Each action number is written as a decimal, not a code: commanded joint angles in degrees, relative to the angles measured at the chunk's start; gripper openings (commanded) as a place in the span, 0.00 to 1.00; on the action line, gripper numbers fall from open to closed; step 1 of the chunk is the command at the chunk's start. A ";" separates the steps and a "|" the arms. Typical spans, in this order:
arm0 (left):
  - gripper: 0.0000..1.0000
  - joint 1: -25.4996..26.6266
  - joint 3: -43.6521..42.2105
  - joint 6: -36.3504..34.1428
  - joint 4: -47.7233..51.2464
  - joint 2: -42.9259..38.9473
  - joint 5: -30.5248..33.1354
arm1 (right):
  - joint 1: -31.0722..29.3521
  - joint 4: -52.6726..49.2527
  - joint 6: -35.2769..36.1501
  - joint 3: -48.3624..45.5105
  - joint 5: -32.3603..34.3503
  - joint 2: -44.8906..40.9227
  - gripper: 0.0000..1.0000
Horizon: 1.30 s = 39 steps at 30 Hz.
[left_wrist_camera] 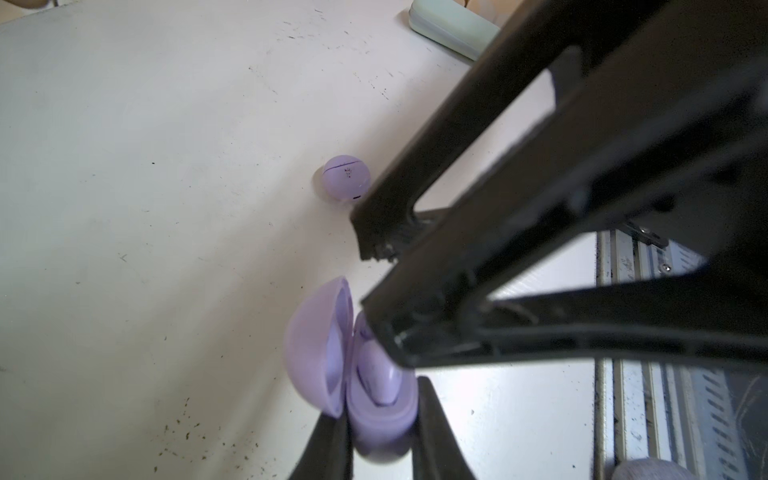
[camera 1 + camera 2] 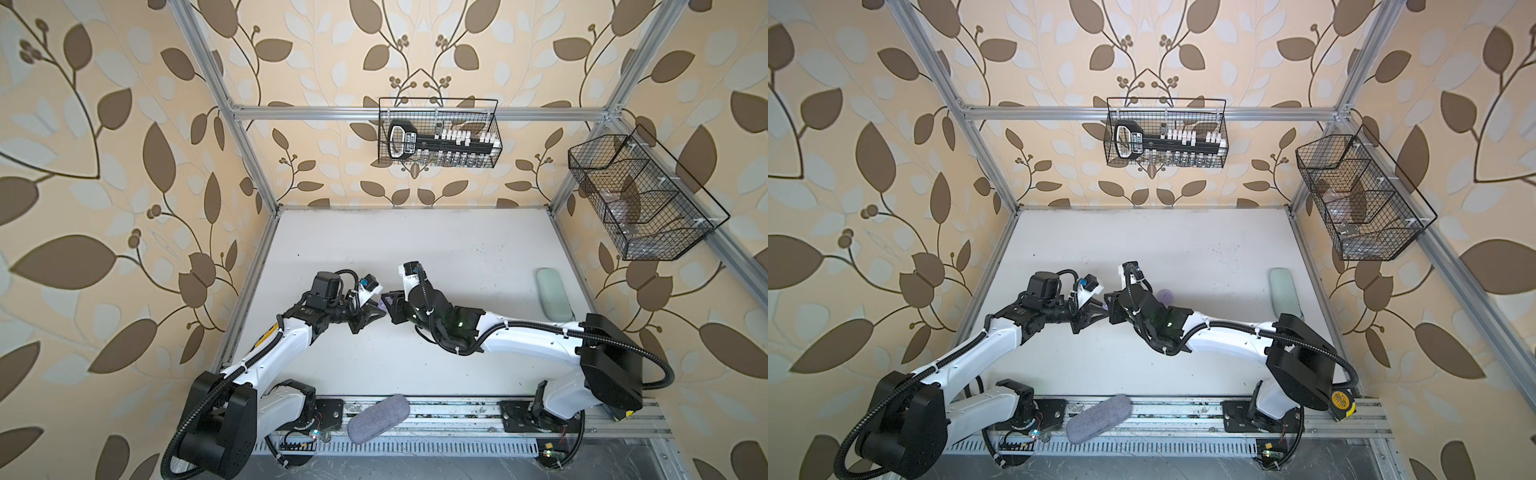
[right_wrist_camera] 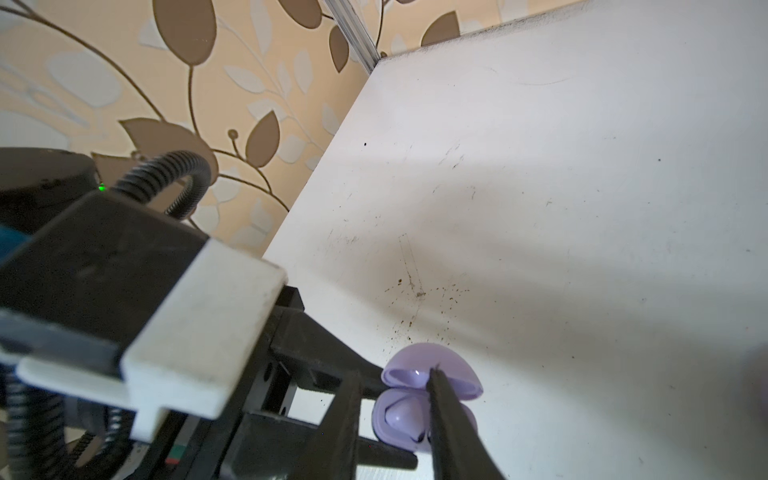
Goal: Insert the wireless bluetooth earbuds into the charging case
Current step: 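Open the right gripper to release the earbud and withdraw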
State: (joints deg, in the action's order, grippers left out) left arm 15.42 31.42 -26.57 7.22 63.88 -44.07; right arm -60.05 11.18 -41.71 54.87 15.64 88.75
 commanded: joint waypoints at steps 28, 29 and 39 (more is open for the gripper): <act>0.09 4.35 1.41 -3.90 0.77 -1.34 1.06 | 10.14 -17.07 -0.79 4.90 -18.86 -4.53 0.30; 0.09 4.73 1.28 -4.08 0.77 -1.59 1.49 | 10.58 -17.60 -0.57 4.89 -19.69 -4.72 0.30; 0.10 10.68 -0.59 -7.63 2.00 -4.14 6.04 | 15.99 -23.55 2.25 4.74 -30.39 -4.16 0.30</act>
State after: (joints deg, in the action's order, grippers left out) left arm 24.84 31.29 -31.68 8.93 61.36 -39.64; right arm -45.17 -9.34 -40.93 58.30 -9.78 85.01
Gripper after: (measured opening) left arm 0.214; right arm 0.301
